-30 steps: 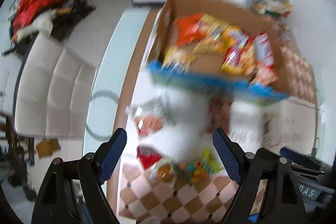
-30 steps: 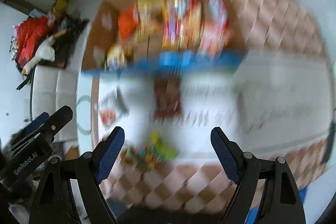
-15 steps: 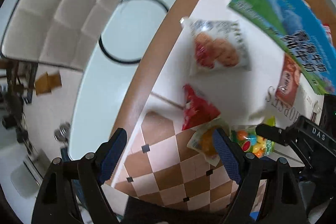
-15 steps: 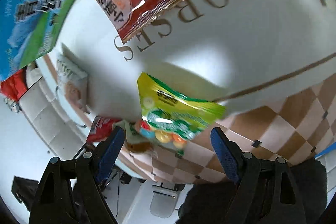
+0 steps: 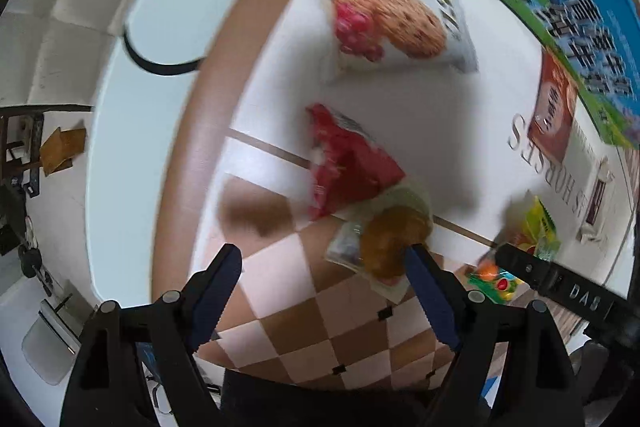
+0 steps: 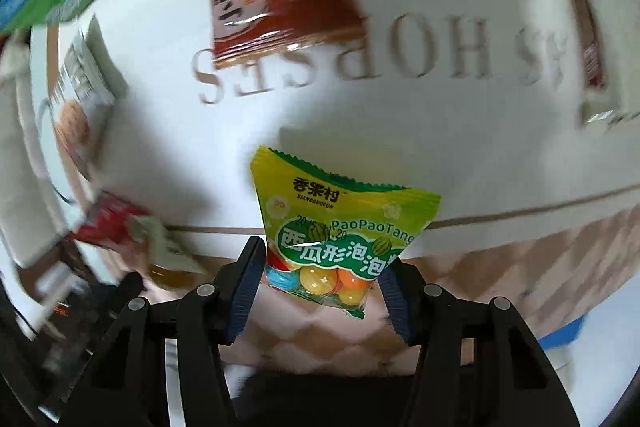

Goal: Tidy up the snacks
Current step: 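Grasp the green PaoPaoTang candy bag with the right gripper while the left grasps the round bun packet, then carry both held packets over the box and lower them inside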

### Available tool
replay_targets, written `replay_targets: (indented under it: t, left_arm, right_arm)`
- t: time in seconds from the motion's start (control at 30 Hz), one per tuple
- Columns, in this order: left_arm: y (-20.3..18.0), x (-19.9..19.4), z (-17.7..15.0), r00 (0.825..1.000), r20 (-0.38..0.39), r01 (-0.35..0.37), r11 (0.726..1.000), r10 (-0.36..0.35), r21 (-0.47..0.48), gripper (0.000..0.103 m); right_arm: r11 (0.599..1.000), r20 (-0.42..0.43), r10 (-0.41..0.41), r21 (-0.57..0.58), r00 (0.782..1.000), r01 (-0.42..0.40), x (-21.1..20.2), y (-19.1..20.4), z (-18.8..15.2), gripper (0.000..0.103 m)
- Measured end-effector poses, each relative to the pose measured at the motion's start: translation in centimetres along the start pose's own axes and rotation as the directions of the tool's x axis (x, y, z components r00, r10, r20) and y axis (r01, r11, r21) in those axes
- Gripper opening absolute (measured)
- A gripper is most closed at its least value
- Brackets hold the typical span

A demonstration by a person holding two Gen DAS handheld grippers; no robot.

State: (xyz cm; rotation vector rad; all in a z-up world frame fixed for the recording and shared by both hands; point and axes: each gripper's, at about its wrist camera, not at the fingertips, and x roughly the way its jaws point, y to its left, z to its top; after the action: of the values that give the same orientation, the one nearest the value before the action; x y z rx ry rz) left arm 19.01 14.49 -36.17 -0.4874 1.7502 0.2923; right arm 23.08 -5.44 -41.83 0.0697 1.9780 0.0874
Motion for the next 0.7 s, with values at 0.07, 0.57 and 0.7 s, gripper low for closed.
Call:
replay_targets:
  t: [0.07,0.57,0.7]
  left_arm:
    - [-1.0,0.4,0.0,1.0,-0.005,-0.003,1.0,0.003,0.03,0.083]
    - [-7.7,2.6,-0.1,0.993,-0.007,-0.116,0.97,0.12,0.213,0.057]
    - [-8.7,2.6,-0.7,0.992,0.012,-0.126,0.968,0.126,0.218,0.056]
  right_arm:
    - [0.997,0.027,-0.063,-0.041,0.998,0.064,-0.4,-0.5,-0.4,0.058]
    - [0.999,0.029,-0.024,0.023,0.999,0.023,-0.3,-3.4,-1.1,0.066]
    - [0.999,0.037,-0.024,0.047,0.999,0.022,-0.8,-4.5,-0.8,0.065]
